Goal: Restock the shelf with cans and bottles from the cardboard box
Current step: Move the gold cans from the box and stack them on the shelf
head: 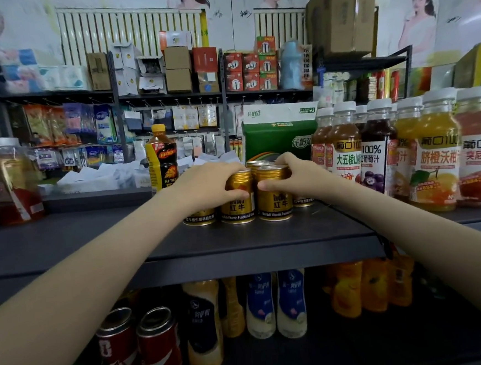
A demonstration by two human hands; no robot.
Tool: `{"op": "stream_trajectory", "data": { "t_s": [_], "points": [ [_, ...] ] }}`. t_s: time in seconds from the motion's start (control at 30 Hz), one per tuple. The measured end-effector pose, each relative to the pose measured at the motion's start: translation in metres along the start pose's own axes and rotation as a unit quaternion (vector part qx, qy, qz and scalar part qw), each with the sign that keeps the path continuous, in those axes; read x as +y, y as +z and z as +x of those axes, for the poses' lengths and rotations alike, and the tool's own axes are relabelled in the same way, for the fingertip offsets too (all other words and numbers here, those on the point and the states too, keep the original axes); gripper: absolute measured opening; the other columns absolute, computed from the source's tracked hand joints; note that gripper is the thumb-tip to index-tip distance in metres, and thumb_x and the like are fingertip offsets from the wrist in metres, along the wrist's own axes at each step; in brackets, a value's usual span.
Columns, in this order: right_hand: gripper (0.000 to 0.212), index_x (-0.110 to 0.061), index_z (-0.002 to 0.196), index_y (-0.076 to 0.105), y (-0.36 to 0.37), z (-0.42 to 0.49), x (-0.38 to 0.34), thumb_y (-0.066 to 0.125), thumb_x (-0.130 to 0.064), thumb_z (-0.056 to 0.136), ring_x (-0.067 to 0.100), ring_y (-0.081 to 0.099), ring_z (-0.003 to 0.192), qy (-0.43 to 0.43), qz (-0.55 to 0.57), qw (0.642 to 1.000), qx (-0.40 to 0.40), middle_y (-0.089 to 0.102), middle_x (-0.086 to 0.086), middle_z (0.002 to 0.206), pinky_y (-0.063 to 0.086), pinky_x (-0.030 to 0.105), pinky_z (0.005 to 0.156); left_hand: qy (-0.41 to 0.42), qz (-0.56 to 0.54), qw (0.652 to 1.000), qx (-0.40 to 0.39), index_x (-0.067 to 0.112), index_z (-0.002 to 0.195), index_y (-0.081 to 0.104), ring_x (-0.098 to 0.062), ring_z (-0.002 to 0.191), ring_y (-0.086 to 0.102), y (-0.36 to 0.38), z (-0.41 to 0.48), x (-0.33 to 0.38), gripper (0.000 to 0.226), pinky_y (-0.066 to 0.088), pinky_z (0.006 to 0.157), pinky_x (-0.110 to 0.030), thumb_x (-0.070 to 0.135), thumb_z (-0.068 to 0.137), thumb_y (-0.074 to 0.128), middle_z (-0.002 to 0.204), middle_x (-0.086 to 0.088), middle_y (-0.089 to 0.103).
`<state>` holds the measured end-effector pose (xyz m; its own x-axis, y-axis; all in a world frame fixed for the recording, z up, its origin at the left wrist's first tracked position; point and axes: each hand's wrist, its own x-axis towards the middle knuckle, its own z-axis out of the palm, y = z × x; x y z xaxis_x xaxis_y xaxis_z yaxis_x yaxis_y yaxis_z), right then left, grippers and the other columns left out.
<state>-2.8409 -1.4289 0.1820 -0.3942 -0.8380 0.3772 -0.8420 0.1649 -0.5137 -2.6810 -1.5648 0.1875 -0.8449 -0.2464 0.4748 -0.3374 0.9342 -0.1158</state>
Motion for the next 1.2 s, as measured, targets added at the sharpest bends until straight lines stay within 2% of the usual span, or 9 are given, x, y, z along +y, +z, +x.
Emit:
{"op": "stream_trajectory", "data": {
  "t_s": [0.13,0.27,0.43,0.57,0.7,0.83,0.97,1.07,1.2],
  "points": [
    [0.082,-0.02,0.145,0.023,-0.001,-0.003,0.004,0.074,-0.033,0.081,0.015,0.052,0.105,0.005,0.045,0.997,-0.068,0.05,0.003,0.127,0.044,0.023,0.081,-0.008,0.009,1.0,0.003,0.033,0.131,0.049,-0.012,0.105,0.057,-0.001,-0.001,0.002,0.047,0.049,0.079,-0.03,0.055,0.09,0.052,0.12,0.008,0.061],
    [0.079,-0.018,0.144,0.026,-0.001,-0.003,0.01,0.074,-0.032,0.082,0.012,0.049,0.101,-0.018,0.026,0.999,-0.037,0.046,-0.003,0.114,0.039,0.012,0.064,-0.024,0.011,1.0,-0.004,0.03,0.137,0.045,-0.015,0.113,0.055,0.0,-0.004,0.005,0.054,0.048,0.089,-0.034,0.054,0.09,0.053,0.129,0.005,0.058],
    [0.08,-0.016,0.146,0.025,0.001,-0.006,0.008,0.072,-0.034,0.083,0.013,0.047,0.105,-0.043,0.0,0.998,-0.038,0.046,0.0,0.122,0.041,0.013,0.072,-0.074,-0.018,0.996,0.041,0.028,0.141,0.039,-0.019,0.13,0.042,0.002,-0.009,0.014,0.063,0.024,0.113,-0.044,0.052,0.086,0.059,0.143,0.004,0.047],
    [0.062,-0.01,0.141,0.038,0.006,-0.015,-0.003,0.059,-0.039,0.091,0.022,0.04,0.125,-0.194,-0.162,0.958,0.138,0.044,0.009,0.136,0.035,0.03,0.1,-0.097,-0.051,0.985,0.135,0.02,0.136,0.048,-0.018,0.131,0.04,0.002,-0.035,0.021,0.051,0.029,0.112,-0.041,0.04,0.09,0.059,0.14,0.001,0.048],
    [0.041,-0.004,0.125,0.053,0.045,-0.046,-0.044,0.057,-0.028,0.092,0.024,0.047,0.115,-0.339,-0.094,0.912,0.212,0.056,0.012,0.118,0.037,0.033,0.1,-0.14,-0.081,0.958,0.237,0.012,0.125,0.056,-0.021,0.12,0.048,-0.001,-0.095,0.024,0.039,0.038,0.102,-0.029,0.029,0.091,0.059,0.128,-0.005,0.053],
    [0.029,0.0,0.114,0.058,0.11,-0.092,-0.091,0.056,-0.017,0.09,0.027,0.05,0.101,-0.421,-0.012,0.874,0.242,0.059,0.016,0.106,0.04,0.032,0.088,-0.131,-0.05,0.962,0.233,0.009,0.121,0.057,-0.017,0.111,0.054,-0.006,-0.176,0.024,0.041,0.04,0.094,-0.023,0.031,0.088,0.053,0.12,-0.006,0.059],
    [0.026,0.0,0.111,0.059,0.178,-0.133,-0.139,0.059,-0.007,0.086,0.029,0.054,0.095,-0.434,0.062,0.882,0.172,0.059,0.014,0.1,0.042,0.032,0.083,-0.205,-0.019,0.955,0.214,0.007,0.12,0.057,-0.019,0.11,0.056,-0.013,-0.269,0.013,0.043,0.039,0.093,-0.022,0.032,0.085,0.049,0.118,-0.008,0.06],
    [0.026,-0.003,0.111,0.059,0.238,-0.161,-0.176,0.054,-0.014,0.088,0.027,0.055,0.094,-0.455,0.08,0.883,0.086,0.06,0.011,0.102,0.044,0.032,0.082,-0.284,0.004,0.941,0.186,0.01,0.12,0.057,-0.019,0.108,0.057,-0.009,-0.359,0.002,0.038,0.038,0.091,-0.018,0.028,0.088,0.052,0.116,-0.005,0.061],
    [0.028,-0.005,0.118,0.057,0.326,-0.213,-0.234,0.055,-0.018,0.094,0.025,0.054,0.104,-0.464,0.093,0.879,-0.051,0.059,0.008,0.109,0.043,0.03,0.087,-0.417,0.038,0.9,0.117,0.014,0.124,0.055,-0.021,0.104,0.059,-0.012,-0.503,-0.004,0.035,0.048,0.085,-0.032,0.024,0.091,0.057,0.116,-0.003,0.06]
  ]
}}
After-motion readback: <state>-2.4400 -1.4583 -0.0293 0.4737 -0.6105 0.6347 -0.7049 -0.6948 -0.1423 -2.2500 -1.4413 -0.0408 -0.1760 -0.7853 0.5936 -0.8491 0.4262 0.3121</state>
